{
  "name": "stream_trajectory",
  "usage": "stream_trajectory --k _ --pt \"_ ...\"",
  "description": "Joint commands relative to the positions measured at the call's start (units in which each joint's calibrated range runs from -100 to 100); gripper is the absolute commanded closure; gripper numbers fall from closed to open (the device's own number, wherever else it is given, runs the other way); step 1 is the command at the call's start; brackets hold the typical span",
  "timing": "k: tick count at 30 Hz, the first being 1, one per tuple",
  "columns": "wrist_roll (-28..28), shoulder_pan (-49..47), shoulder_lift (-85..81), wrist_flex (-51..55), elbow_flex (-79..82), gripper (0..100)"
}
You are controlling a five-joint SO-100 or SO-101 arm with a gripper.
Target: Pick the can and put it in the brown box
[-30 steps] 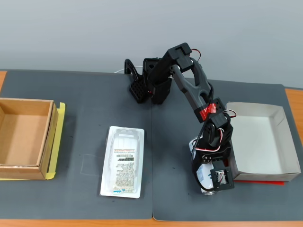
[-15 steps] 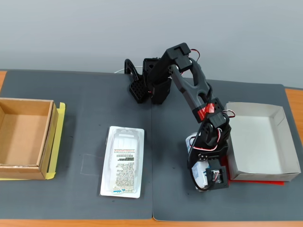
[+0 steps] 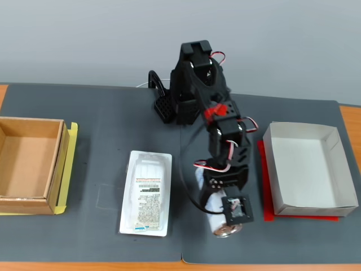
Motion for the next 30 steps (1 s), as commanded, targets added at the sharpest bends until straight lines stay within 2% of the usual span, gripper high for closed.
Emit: stream_trajectory --k 1,7,16,24,30 --pt "4.9 5.0 -8.4 0.9 -2.5 86" --pt "10.9 12.8 -14.3 8.1 -10.8 86" --pt "18.6 23.1 -14.4 21.1 -30.4 85" --pt "27.9 36.4 -14.3 20.1 -31.1 85" --pt "31.8 45.0 -9.7 15.7 -31.6 85"
